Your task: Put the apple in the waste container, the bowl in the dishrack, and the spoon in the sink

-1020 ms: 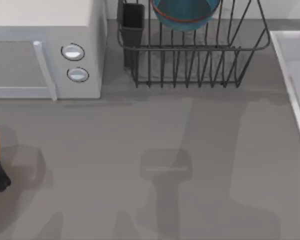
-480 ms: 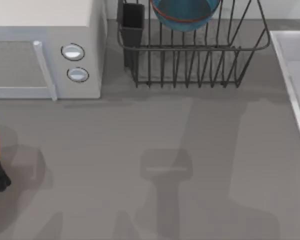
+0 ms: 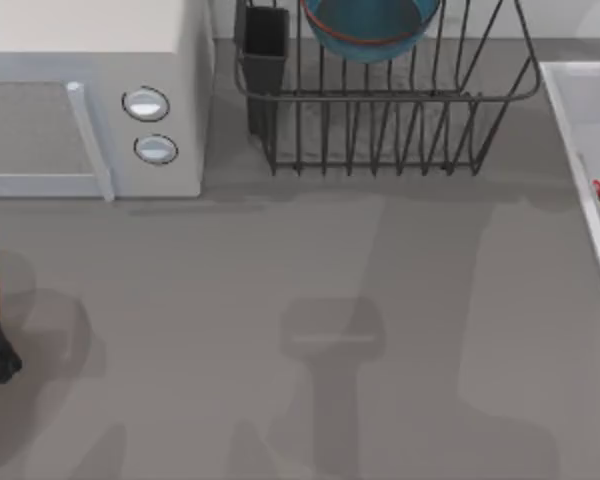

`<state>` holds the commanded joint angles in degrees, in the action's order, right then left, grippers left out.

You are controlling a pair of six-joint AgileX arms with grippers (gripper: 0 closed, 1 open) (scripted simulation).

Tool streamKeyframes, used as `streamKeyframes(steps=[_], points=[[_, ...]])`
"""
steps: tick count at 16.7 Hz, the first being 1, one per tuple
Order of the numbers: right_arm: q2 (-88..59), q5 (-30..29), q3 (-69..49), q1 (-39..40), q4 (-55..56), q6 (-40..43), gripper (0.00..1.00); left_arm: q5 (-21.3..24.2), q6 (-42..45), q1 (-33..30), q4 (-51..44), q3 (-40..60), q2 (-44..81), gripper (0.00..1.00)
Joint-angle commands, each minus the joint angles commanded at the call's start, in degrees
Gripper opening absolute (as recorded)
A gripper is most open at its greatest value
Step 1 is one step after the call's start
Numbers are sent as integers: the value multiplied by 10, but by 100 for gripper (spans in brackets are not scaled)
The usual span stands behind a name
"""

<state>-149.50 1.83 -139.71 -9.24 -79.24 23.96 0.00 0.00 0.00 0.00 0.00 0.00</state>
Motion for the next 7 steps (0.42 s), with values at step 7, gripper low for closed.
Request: streamKeyframes(steps=[7], points=[[0,0,0,0,0,0,100,0,0,0,0,0,0,100]])
